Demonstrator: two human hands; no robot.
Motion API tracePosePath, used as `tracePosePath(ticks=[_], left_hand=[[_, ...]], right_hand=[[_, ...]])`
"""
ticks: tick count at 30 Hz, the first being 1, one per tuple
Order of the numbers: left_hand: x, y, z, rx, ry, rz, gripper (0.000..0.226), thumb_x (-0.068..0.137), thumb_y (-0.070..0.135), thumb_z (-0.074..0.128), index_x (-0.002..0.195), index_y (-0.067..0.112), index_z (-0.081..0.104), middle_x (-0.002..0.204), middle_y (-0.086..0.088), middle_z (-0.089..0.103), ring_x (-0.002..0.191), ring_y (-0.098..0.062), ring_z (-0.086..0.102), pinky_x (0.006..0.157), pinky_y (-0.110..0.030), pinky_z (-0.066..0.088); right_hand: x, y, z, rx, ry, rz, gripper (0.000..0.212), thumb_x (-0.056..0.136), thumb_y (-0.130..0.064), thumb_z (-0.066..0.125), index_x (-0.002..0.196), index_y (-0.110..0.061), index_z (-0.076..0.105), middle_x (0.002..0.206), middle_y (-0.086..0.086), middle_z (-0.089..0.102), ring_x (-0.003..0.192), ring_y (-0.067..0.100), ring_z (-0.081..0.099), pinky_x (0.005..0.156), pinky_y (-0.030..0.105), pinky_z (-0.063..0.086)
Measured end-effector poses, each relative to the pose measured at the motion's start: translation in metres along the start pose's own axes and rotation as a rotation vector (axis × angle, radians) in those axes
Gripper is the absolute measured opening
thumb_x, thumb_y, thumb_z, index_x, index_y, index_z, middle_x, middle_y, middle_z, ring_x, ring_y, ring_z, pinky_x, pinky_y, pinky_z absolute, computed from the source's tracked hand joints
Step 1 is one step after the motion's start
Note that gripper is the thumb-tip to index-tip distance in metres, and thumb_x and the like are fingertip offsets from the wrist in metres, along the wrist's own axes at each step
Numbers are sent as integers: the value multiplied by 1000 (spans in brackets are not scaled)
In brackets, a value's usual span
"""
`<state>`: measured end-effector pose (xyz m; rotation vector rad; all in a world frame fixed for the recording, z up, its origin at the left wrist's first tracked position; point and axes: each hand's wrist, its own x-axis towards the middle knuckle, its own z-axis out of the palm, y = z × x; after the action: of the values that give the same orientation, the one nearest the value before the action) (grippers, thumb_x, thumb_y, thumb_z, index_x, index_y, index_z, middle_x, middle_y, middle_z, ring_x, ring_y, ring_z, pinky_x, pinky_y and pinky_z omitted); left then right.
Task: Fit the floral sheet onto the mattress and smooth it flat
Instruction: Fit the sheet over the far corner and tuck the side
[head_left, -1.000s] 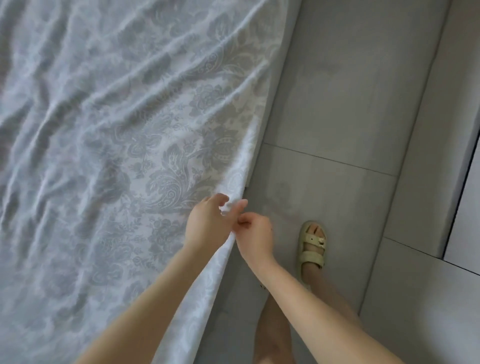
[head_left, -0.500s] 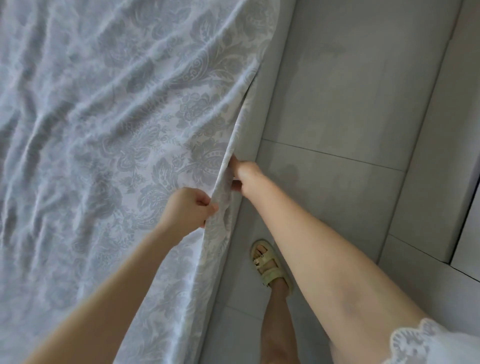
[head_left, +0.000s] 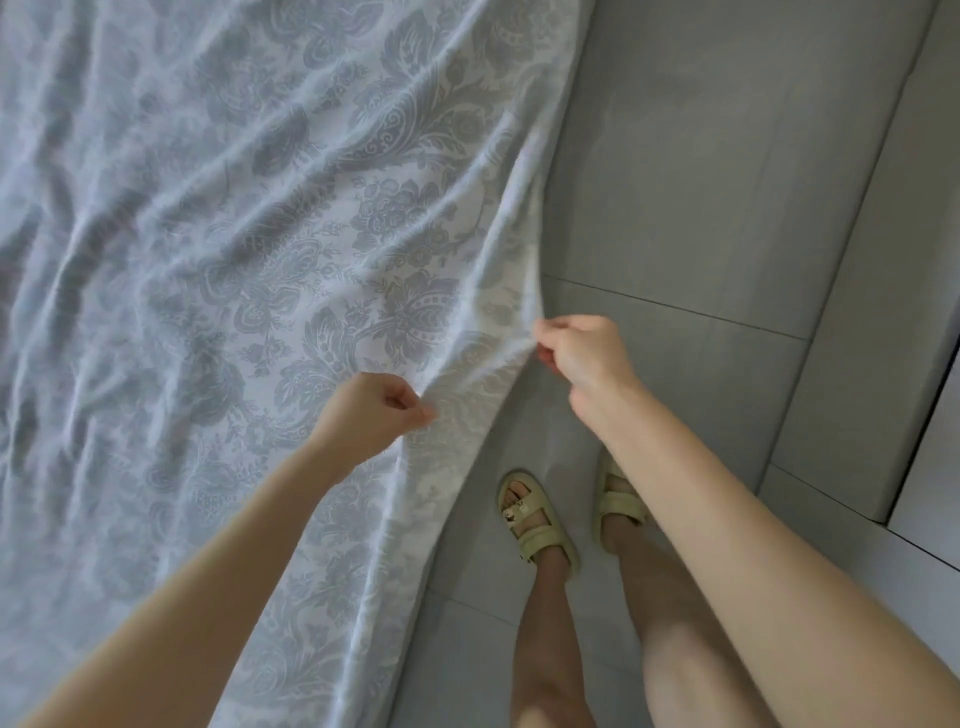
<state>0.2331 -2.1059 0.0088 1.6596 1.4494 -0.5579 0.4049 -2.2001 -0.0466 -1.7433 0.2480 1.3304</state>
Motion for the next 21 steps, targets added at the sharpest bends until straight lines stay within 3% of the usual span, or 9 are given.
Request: tracePosePath(ticks=[3, 5, 7, 10, 13, 16, 21], left_hand=[[-1, 10, 13, 130, -96, 107, 13, 76, 25, 76, 67, 21, 67, 73, 6, 68, 76, -14, 64, 79, -35, 53], [5, 15, 17, 157, -90, 151, 7, 76, 25, 74, 76, 27, 68, 83, 9, 69, 84, -12, 64, 85, -36, 53], [14, 20, 15, 168, -9, 155, 18, 79, 28, 72, 96, 24, 69, 97, 8, 66, 95, -14, 62, 86, -32, 49], [27, 30, 7, 222, 154, 149, 31, 85, 26, 64, 115, 19, 62, 117, -1, 60, 102, -20, 59, 82, -31, 45], [40, 44, -1, 271, 227, 161, 30, 89, 24, 59, 119, 20, 60, 124, -7, 54, 102, -25, 57, 78, -30, 43], [50, 59, -8, 303, 257, 165, 31, 91, 24, 56, 122, 21, 59, 130, -8, 49, 106, -28, 55, 79, -31, 42], [69, 90, -20, 269, 287, 190, 31, 91, 21, 54, 122, 18, 59, 127, -9, 48, 111, -32, 51, 87, -39, 45]], right_hand=[[-53, 1, -39, -208, 40, -220, 22, 91, -15, 60, 71, -7, 61, 64, -1, 56, 59, 8, 50, 51, 7, 39], [-72, 1, -42, -269, -29, -393, 17, 91, -18, 61, 76, -12, 65, 66, -8, 60, 61, -1, 55, 57, 5, 42], [-67, -3, -36, -278, -124, -451, 10, 90, -18, 62, 82, -15, 66, 73, -10, 64, 67, -4, 58, 63, 6, 44], [-16, -2, -30, -260, 29, -431, 10, 93, -18, 58, 87, -15, 66, 81, -3, 65, 76, 6, 59, 71, 18, 48], [48, -5, -32, -286, 228, -275, 25, 94, -23, 54, 115, -10, 60, 107, 6, 65, 100, 22, 61, 90, 35, 47], [85, -17, -34, -287, 188, -151, 44, 93, -27, 55, 133, -9, 47, 121, 8, 61, 112, 25, 56, 86, 26, 41], [111, -61, -40, -328, 160, -161, 45, 94, -30, 55, 134, -11, 48, 133, 6, 54, 120, 24, 52, 91, 27, 39]])
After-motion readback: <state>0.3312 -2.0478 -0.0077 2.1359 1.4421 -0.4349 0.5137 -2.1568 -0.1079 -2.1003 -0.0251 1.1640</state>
